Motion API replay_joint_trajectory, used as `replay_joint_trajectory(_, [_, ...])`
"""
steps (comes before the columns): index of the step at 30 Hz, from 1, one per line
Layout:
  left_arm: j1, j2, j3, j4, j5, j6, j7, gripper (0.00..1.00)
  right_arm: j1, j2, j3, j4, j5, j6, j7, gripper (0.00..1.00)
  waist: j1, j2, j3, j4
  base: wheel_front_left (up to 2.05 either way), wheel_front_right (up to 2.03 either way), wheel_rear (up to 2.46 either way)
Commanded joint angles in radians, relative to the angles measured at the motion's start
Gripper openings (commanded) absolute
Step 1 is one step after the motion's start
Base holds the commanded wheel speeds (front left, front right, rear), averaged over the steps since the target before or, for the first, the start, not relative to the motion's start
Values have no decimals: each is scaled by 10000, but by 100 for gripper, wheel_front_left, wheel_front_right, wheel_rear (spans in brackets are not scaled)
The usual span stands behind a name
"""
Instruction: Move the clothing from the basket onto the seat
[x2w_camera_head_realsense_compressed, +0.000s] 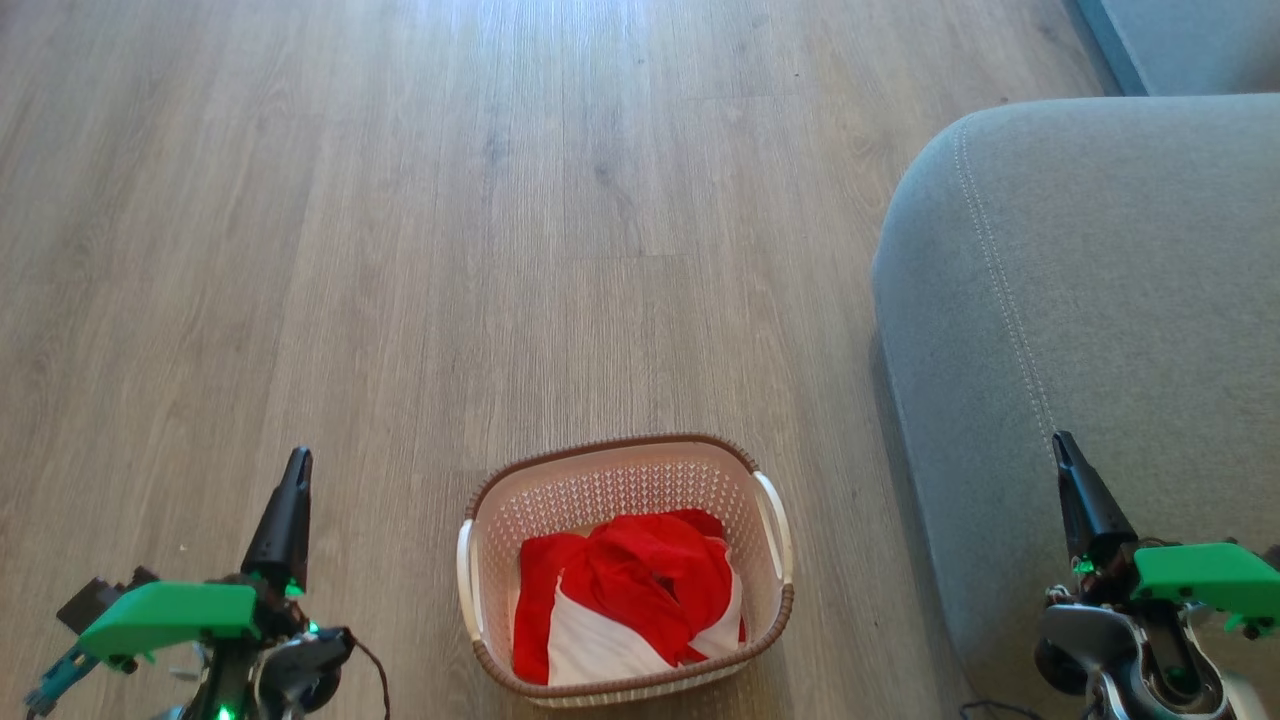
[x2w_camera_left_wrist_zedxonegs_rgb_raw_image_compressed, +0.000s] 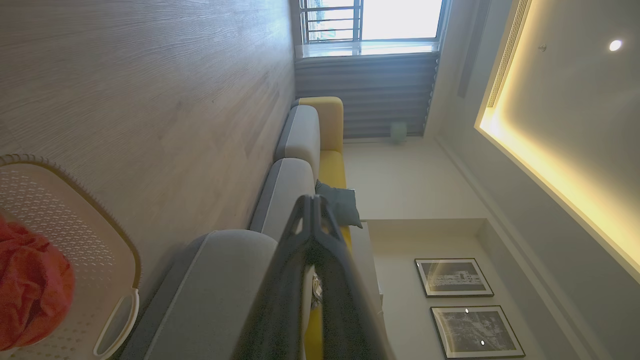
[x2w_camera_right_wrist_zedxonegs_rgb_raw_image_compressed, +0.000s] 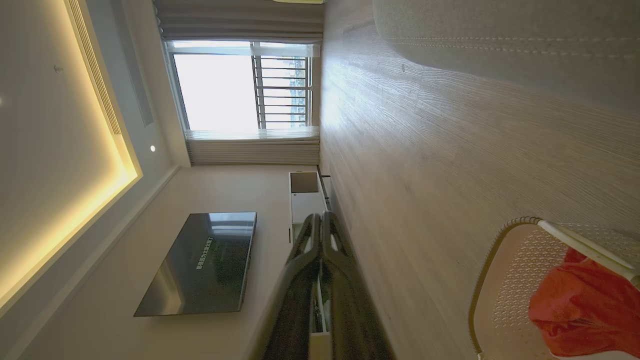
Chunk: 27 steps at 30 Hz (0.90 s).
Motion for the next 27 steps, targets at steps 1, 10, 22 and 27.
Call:
replay_joint_trajectory(1, [-467,85,314,-290,73,-92,73,0,-536,-29,176,-319,-17,81,55,0,0,0,0,0,0,0,0])
replay_joint_trajectory(10, [87,-27,-14,241,1,17,-23,100,93,8,40,262,-4,-4,-10,100,0,0,1,0,0,0,0])
replay_joint_trajectory(22, [100,-27,87,191,270,7,-356,100,79,9,-8,147,-432,4,-345,100,0,0,-22,-9,0,0,0])
replay_joint_trajectory(27, [33,-22,203,141,468,3,-502,100,23,8,-91,18,-724,7,-493,100,0,0,-24,5,0,0,0])
